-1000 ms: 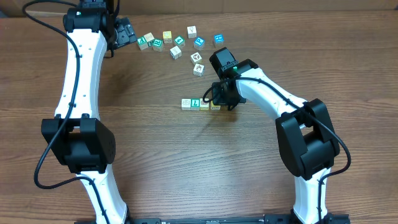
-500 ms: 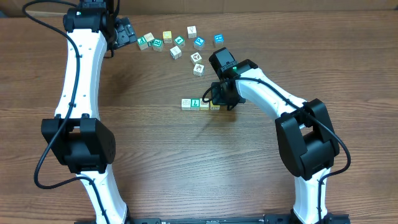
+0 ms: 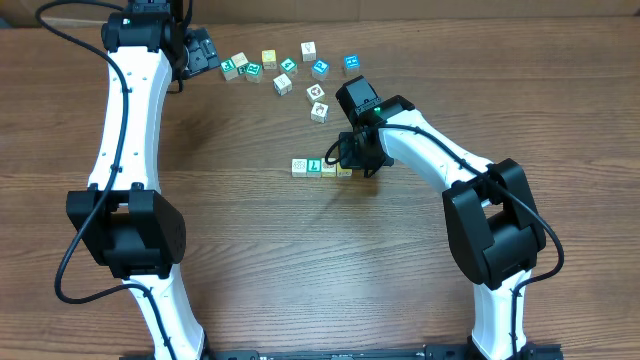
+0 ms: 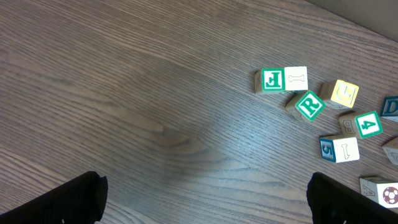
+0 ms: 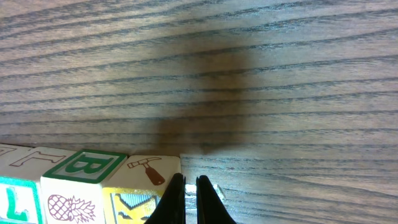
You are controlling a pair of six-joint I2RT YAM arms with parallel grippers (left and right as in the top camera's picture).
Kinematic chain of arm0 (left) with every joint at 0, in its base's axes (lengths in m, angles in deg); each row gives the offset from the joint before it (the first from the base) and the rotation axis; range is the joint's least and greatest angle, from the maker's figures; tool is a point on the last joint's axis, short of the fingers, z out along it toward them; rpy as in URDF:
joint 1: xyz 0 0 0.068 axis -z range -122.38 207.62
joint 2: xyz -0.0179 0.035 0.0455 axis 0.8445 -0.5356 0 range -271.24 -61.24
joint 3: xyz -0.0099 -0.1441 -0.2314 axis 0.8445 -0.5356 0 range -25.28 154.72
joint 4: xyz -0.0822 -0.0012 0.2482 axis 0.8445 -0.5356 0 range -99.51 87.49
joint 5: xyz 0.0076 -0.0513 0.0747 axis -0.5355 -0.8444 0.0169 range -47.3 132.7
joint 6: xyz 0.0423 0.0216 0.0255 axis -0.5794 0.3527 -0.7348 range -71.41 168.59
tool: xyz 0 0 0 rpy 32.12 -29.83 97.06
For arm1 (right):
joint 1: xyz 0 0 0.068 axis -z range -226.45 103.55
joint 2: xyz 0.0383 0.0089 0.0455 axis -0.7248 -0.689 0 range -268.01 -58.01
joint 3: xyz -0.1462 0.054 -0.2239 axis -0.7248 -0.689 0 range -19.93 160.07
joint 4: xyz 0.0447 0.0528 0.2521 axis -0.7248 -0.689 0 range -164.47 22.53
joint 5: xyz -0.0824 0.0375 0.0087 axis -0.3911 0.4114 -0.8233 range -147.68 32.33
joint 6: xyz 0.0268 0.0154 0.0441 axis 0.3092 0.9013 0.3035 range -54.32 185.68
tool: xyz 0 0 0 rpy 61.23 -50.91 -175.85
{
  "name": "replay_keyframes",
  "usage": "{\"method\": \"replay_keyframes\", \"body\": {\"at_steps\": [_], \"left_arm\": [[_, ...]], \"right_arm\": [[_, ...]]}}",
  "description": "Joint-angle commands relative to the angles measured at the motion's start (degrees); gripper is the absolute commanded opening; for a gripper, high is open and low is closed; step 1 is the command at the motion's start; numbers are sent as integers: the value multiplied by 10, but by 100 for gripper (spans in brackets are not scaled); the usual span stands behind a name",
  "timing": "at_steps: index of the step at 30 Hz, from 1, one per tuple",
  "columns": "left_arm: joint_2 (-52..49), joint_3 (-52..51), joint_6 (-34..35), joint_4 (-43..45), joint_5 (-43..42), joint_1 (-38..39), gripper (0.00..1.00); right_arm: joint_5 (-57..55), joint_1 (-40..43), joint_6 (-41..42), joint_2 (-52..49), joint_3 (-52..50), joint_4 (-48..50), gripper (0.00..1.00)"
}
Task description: Form a horizontal line
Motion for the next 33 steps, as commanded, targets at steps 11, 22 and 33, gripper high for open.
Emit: {"method": "replay_keyframes", "body": {"at_steps": [11,22,33], "left_arm": [[2,7,-7,1,2,0,100],[2,7,-7,1,2,0,100],[2,7,-7,1,2,0,100]], "right_arm": [[-2,-2,24,-8,-3,2,4],[-26,-2,43,-8,-3,-14,4],[-26,-2,41,-8,-3,-19,4]]}}
